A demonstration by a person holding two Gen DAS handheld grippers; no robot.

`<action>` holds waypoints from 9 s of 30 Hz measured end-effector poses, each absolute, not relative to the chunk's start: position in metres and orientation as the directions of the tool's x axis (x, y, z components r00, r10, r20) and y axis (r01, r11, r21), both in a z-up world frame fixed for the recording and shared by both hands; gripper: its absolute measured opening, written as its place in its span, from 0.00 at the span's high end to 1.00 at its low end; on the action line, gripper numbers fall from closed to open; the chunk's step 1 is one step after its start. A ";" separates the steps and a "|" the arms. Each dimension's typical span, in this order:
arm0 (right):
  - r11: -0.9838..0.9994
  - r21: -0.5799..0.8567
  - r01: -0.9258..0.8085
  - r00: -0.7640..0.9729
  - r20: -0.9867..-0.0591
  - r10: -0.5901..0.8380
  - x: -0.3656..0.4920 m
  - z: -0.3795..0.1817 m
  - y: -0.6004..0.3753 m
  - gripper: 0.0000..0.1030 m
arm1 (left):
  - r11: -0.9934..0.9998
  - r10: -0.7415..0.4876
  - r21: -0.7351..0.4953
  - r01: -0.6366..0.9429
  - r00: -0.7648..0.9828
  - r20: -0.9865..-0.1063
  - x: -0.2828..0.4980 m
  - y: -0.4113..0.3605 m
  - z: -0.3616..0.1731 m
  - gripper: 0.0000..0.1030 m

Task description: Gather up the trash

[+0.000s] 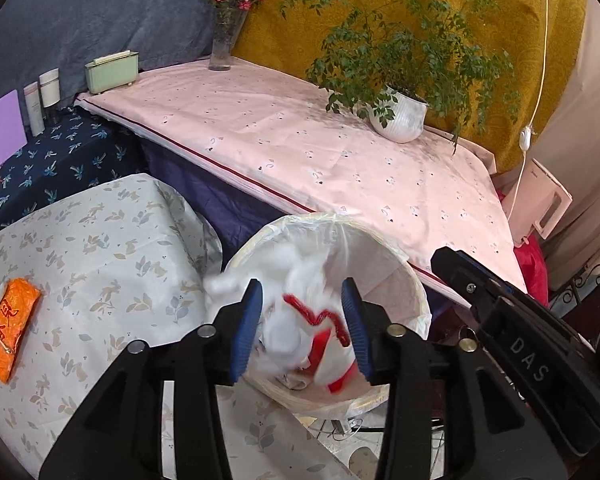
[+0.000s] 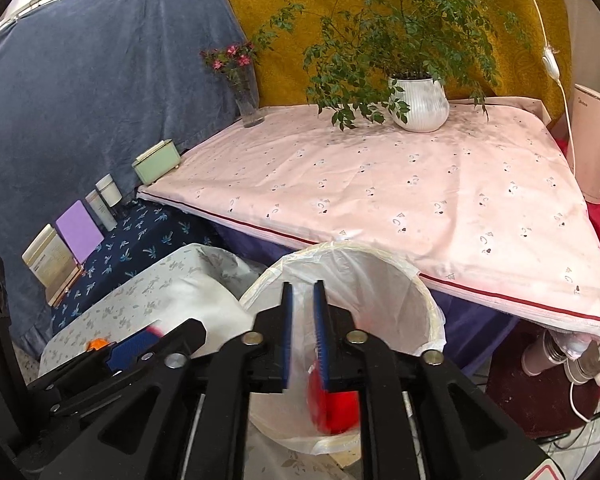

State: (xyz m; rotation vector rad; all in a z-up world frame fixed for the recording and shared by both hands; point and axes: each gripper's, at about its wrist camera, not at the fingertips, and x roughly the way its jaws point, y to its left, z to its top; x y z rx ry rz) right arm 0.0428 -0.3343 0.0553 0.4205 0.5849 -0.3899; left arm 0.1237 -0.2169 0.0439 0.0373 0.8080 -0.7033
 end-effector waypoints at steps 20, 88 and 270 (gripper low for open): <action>0.868 0.259 0.424 0.782 -0.587 -0.207 0.047 0.060 -0.311 0.67 | 0.830 -0.504 -0.207 0.517 0.538 -0.675 0.135 -0.177 0.040 0.51; 0.866 0.499 0.017 0.538 -0.735 0.413 0.247 -0.091 -0.017 0.56 | 0.949 -0.313 -0.245 0.197 0.528 -0.789 0.269 0.133 -0.068 0.89; 0.911 0.132 0.390 0.755 -0.612 -0.234 -0.018 0.066 -0.274 0.24 | 0.829 -0.477 -0.119 0.547 0.578 -0.662 0.077 -0.147 0.046 0.31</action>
